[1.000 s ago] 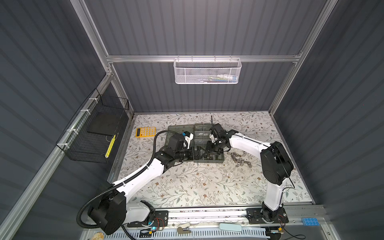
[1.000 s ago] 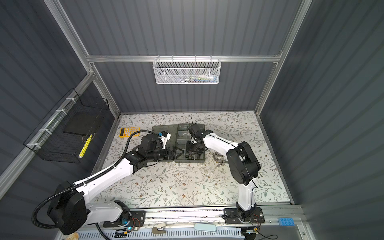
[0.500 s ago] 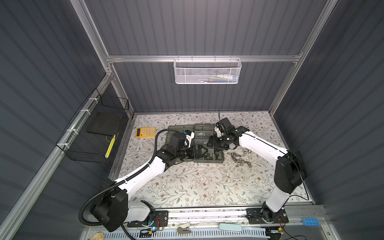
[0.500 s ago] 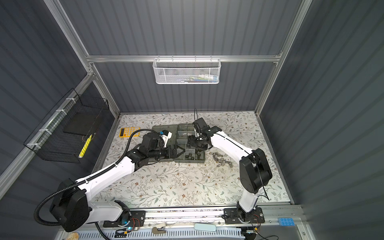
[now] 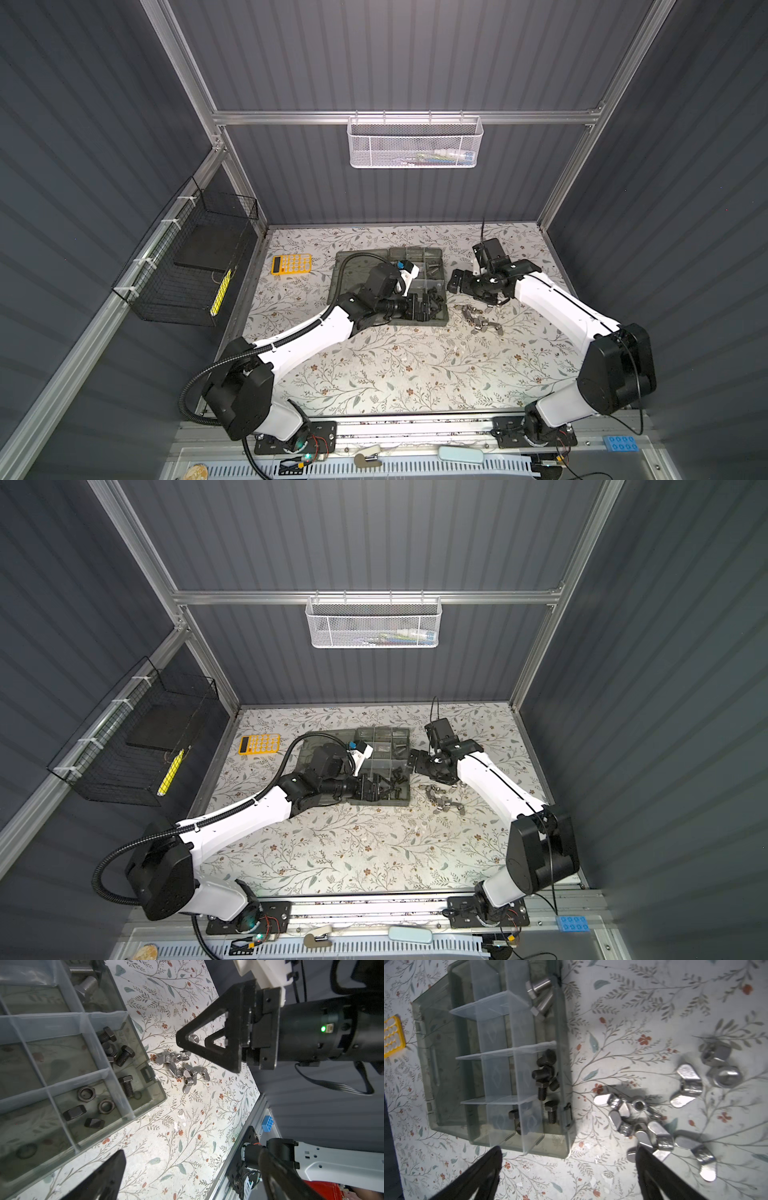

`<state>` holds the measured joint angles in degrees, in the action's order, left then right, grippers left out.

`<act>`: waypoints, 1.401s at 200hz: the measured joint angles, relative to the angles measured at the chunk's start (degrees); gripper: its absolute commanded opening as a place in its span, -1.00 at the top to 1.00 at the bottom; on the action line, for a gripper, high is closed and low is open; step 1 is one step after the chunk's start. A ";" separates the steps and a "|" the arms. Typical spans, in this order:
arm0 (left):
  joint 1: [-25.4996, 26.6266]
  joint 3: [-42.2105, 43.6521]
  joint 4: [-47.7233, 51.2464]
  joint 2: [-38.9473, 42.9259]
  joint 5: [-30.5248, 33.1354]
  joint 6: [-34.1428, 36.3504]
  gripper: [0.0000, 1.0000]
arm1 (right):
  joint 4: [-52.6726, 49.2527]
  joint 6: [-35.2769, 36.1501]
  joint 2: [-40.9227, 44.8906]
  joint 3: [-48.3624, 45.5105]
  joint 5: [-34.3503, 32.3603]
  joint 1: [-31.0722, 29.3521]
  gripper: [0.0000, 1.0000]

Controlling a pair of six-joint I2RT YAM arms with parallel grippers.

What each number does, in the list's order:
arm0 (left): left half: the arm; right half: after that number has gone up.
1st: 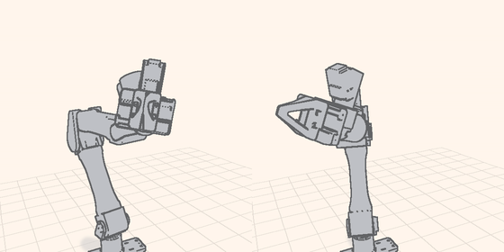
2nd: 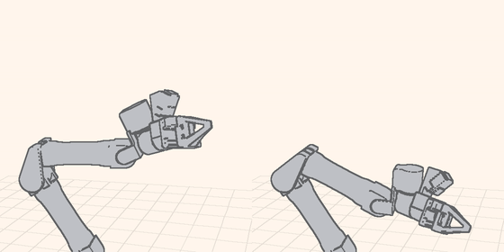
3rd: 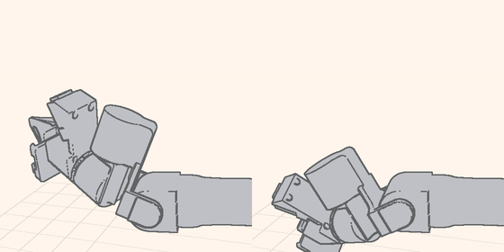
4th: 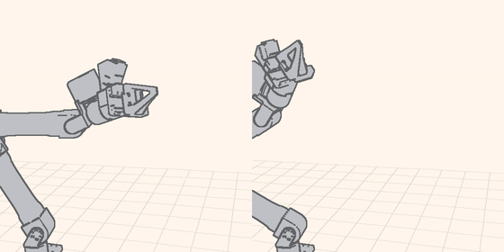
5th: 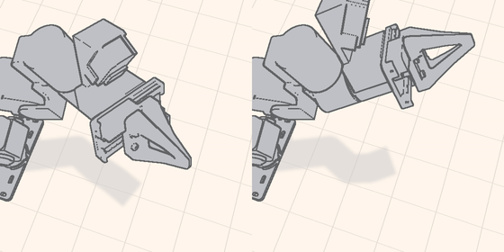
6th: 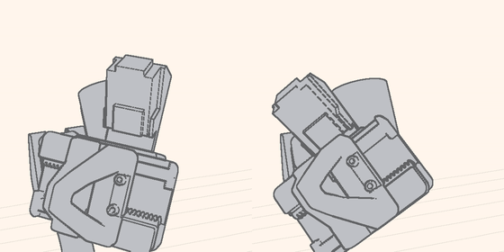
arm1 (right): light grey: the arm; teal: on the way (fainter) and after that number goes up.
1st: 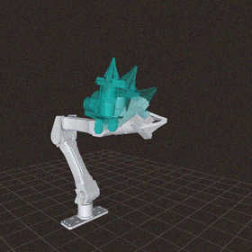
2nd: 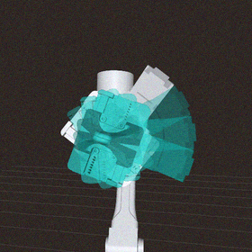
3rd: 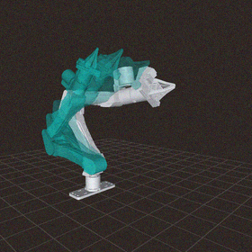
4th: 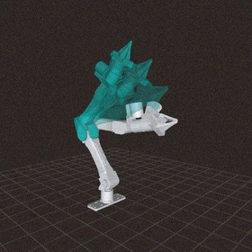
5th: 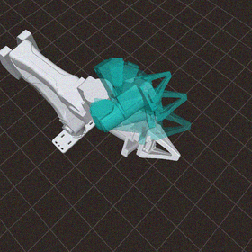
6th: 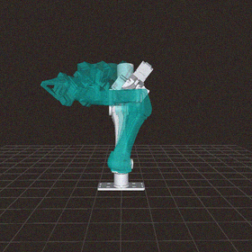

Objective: Sort the screws and nuts into containers
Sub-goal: 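Move the empty right gripper back over the nut pile, then lower the right gripper and grasp a silver hex nut in the pile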

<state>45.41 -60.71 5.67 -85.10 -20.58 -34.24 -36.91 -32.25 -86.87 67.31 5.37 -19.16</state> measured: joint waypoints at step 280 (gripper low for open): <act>-0.90 -18.29 -1.77 -24.04 -6.71 2.80 -0.99 | 1.75 8.15 -22.67 6.45 -4.02 18.14 0.47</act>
<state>44.51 -79.00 3.90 -109.14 -27.29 -31.44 -35.16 -24.10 -109.54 73.76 1.34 -1.02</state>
